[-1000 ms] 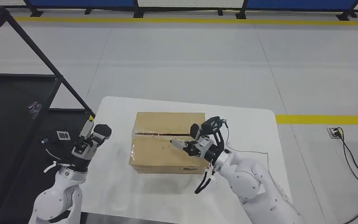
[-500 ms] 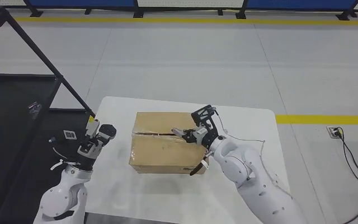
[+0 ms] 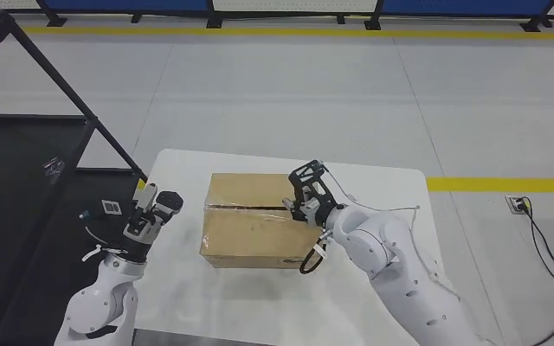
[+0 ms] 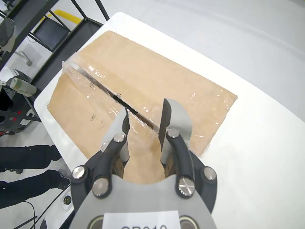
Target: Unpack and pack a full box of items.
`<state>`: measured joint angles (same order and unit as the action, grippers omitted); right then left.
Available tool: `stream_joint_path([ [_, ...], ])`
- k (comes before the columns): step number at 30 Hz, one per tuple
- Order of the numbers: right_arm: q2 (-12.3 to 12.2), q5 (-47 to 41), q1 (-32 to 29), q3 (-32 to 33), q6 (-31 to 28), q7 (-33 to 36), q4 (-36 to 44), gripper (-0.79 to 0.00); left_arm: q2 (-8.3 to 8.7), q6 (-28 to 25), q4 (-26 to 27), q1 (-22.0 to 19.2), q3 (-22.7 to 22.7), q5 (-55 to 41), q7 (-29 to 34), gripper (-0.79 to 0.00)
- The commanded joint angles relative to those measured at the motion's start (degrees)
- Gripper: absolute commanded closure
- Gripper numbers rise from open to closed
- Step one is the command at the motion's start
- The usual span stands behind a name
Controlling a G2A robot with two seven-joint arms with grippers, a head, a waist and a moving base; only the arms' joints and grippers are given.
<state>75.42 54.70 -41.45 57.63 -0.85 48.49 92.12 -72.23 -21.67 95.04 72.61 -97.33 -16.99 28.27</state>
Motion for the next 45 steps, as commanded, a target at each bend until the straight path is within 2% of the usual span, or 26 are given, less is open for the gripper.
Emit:
stream_joint_path([
  [1,0.2,0.7,0.7,-0.7,1.1,1.0,-0.5,-0.305,0.05,-0.1,0.1,0.1,0.0,0.1,-0.1,-0.785],
  [6,0.8,1.6,2.7,-2.0,3.1,3.0,-1.9,-0.332,0.2,-0.4,0.3,0.5,-0.1,0.0,-0.4,-0.785],
  [12,1.0,2.8,3.1,-1.7,4.3,1.9,-1.4,-0.323,0.36,-0.5,0.4,0.9,-0.3,-0.3,-0.9,-0.785],
  [17,1.1,2.4,3.0,-1.2,5.6,5.6,-1.3,-0.317,0.49,-0.5,0.4,0.9,-0.2,-0.4,-1.2,-0.785],
  [22,1.4,1.2,3.9,-1.2,5.4,8.1,-2.7,-0.351,0.63,-0.6,0.1,0.6,0.0,-0.5,-0.9,-0.785],
  [27,1.7,-0.6,5.3,-1.2,4.9,9.0,-5.4,-0.342,0.73,-0.9,-0.3,0.5,0.2,-0.6,-1.2,-0.785],
  [38,2.4,-2.4,6.8,-2.6,4.0,11.3,-7.1,-0.188,0.95,-1.4,-0.2,1.0,0.2,-0.9,-2.0,-0.785],
  [39,2.4,-2.4,6.8,-2.5,4.0,11.4,-7.1,-0.163,0.97,-1.3,-0.2,1.0,0.2,-0.9,-2.0,-0.785],
  [41,2.5,-2.4,6.7,-2.5,3.9,11.3,-7.0,-0.031,1.02,-1.3,-0.2,1.0,0.3,-0.9,-2.0,-0.785],
  [42,2.5,-2.4,6.6,-2.3,3.7,10.6,-6.9,0.0,1.03,-1.3,-0.2,0.9,0.3,-0.9,-2.0,-0.785],
  [45,2.4,-2.0,5.8,-1.7,3.1,7.8,-6.1,0.0,1.1,-0.7,-0.3,0.7,0.7,-0.7,-1.8,-0.785],
])
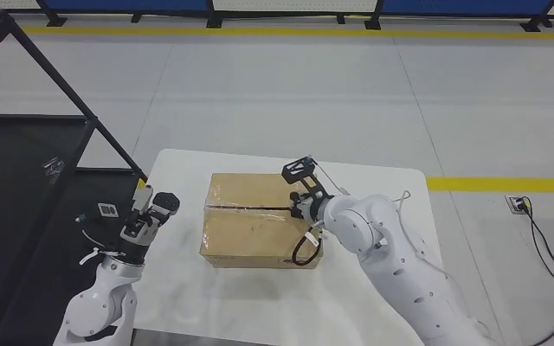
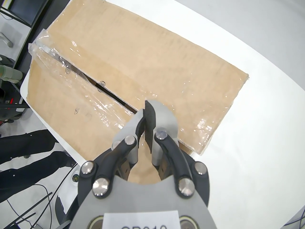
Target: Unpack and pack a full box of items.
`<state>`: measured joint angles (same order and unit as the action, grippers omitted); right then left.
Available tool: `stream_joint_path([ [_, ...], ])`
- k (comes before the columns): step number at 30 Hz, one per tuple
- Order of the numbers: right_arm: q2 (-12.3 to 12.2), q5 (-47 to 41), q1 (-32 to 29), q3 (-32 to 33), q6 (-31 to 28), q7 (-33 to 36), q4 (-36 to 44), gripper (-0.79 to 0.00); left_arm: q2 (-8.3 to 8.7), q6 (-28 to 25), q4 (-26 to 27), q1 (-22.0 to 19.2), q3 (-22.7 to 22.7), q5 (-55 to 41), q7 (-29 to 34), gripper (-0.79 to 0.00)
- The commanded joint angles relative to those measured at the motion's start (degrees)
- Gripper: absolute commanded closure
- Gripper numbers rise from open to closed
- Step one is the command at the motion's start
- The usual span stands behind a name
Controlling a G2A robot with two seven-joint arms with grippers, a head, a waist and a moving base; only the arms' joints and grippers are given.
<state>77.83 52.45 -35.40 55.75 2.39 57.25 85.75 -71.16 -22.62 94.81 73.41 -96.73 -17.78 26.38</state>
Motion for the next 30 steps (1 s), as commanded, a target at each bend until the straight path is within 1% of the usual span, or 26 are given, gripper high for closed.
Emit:
stream_joint_path([
  [1,-0.1,0.7,-0.7,0.5,-0.3,-2.4,0.8,0.0,0.05,0.4,0.0,-0.2,0.3,0.2,0.3,-0.785],
  [9,-0.7,4.6,-5.8,3.0,-1.8,-14.7,6.4,0.0,0.17,2.1,-0.9,-2.2,2.1,1.0,0.9,-0.785],
  [15,-0.9,6.6,-9.3,4.1,-4.3,-24.2,10.2,0.0,0.25,3.7,-2.1,-4.1,3.2,1.4,0.8,-0.785],
  [18,-0.9,7.5,-10.9,4.5,-5.4,-29.7,11.7,0.0,0.31,4.9,-3.2,-5.3,4.0,1.3,1.8,-0.785],
  [24,-0.7,9.0,-12.7,4.5,-7.7,-38.5,11.5,0.0,0.43,7.3,-6.2,-8.3,6.2,1.6,4.6,-0.785],
  [30,-0.5,8.8,-12.9,4.3,-10.0,-42.5,9.8,0.0,0.39,8.1,-9.2,-10.6,8.3,1.7,5.6,-0.785],
])
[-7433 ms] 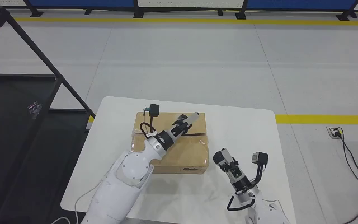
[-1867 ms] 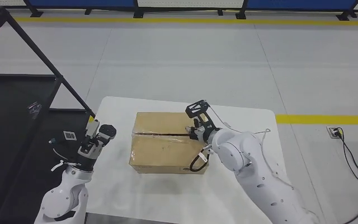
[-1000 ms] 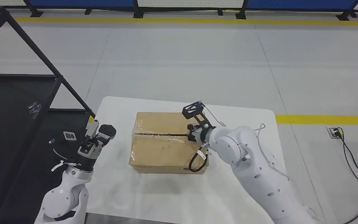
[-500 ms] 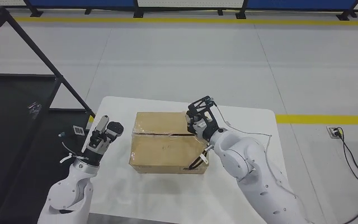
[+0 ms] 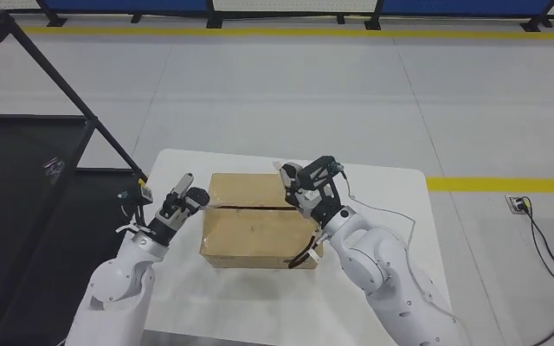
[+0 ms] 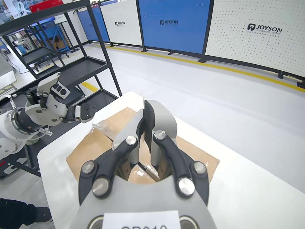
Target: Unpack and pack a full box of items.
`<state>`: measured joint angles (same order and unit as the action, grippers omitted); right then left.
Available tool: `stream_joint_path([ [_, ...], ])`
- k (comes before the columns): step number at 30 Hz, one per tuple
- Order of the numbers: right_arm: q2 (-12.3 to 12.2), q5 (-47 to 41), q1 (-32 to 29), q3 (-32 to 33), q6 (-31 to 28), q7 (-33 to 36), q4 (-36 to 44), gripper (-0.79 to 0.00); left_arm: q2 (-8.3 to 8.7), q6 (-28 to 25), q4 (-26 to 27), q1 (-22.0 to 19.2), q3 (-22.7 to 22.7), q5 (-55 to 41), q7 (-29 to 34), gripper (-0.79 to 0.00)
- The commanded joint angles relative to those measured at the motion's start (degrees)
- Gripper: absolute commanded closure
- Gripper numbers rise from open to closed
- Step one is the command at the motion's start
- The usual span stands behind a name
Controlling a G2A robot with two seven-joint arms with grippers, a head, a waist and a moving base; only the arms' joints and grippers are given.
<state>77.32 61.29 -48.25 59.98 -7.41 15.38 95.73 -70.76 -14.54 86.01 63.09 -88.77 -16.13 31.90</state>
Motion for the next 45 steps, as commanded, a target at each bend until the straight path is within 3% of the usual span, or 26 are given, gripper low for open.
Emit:
stream_joint_path([
  [1,0.0,0.1,-0.2,0.1,-0.7,-1.6,-0.3,0.0,-0.03,0.2,-1.0,-0.7,0.7,-0.1,0.2,-0.785],
  [9,0.0,1.5,-1.8,1.1,-3.3,-7.0,-1.4,0.0,0.03,-0.6,-4.8,-3.3,0.4,-0.7,-2.0,-0.785],
  [17,0.1,0.9,-1.9,2.1,-4.3,-9.1,-3.4,0.0,0.35,0.2,-7.4,-4.8,1.9,0.7,2.1,-0.785],
  [33,0.5,-1.7,-1.3,3.8,-5.4,-8.6,-7.1,0.0,1.21,0.9,-4.5,-2.7,1.5,2.0,5.2,-0.785],
  [45,0.0,-2.3,-5.0,6.6,-6.2,-9.0,-7.8,0.0,1.1,1.4,-5.9,-4.2,3.8,2.0,3.4,-0.785],
])
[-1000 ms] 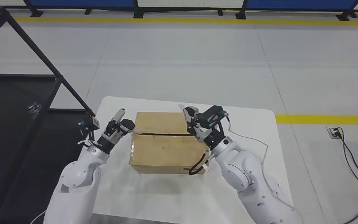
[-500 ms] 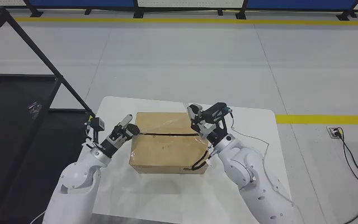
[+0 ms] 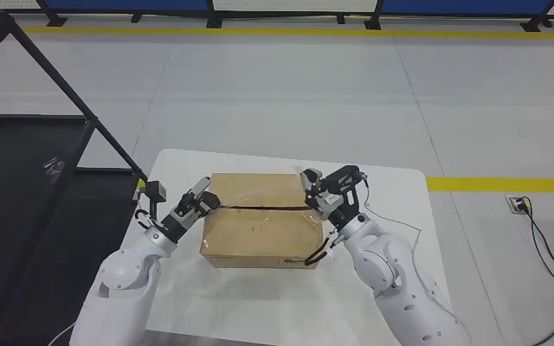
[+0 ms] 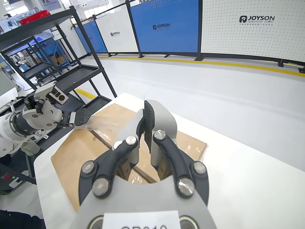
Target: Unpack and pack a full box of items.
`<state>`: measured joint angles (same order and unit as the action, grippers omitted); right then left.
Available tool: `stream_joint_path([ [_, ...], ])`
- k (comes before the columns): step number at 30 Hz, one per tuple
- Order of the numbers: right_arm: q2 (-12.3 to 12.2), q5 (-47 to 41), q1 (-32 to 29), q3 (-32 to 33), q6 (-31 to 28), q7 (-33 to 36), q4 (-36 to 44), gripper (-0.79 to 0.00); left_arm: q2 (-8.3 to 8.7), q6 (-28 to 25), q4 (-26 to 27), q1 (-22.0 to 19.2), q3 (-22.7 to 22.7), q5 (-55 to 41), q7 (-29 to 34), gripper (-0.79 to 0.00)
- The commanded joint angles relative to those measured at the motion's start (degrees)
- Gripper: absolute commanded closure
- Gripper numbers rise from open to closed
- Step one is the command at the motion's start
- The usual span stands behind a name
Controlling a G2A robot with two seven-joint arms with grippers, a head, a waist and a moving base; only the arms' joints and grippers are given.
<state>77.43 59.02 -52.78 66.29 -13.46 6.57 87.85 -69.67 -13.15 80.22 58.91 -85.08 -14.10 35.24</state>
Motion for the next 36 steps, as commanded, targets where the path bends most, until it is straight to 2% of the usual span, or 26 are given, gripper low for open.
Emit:
stream_joint_path([
  [1,-0.1,-0.1,-0.9,0.5,-0.3,-0.3,0.2,0.0,0.02,0.0,-0.2,-0.2,0.2,0.0,0.1,-0.785],
  [11,-0.5,0.5,-5.4,1.8,-1.2,-1.4,1.8,0.0,0.25,0.4,-0.7,-0.3,0.6,0.2,0.4,-0.785],
  [24,-0.6,3.7,-8.8,2.0,1.9,-2.2,2.7,0.0,0.53,0.6,-0.5,-0.1,1.0,0.0,0.4,-0.785],
  [31,-0.6,5.1,-9.5,1.5,3.7,-0.5,2.5,0.0,0.72,0.8,-0.5,-0.1,1.0,-0.1,0.8,-0.785],
  [32,-0.5,5.3,-9.4,1.4,3.9,-0.2,2.4,-0.009,0.73,0.9,-0.5,-0.1,1.0,-0.1,0.8,-0.785],
  [36,-0.4,6.2,-9.3,0.9,5.1,0.2,2.3,-0.163,0.76,0.8,-0.7,-0.2,1.4,-0.1,0.8,-0.785],
])
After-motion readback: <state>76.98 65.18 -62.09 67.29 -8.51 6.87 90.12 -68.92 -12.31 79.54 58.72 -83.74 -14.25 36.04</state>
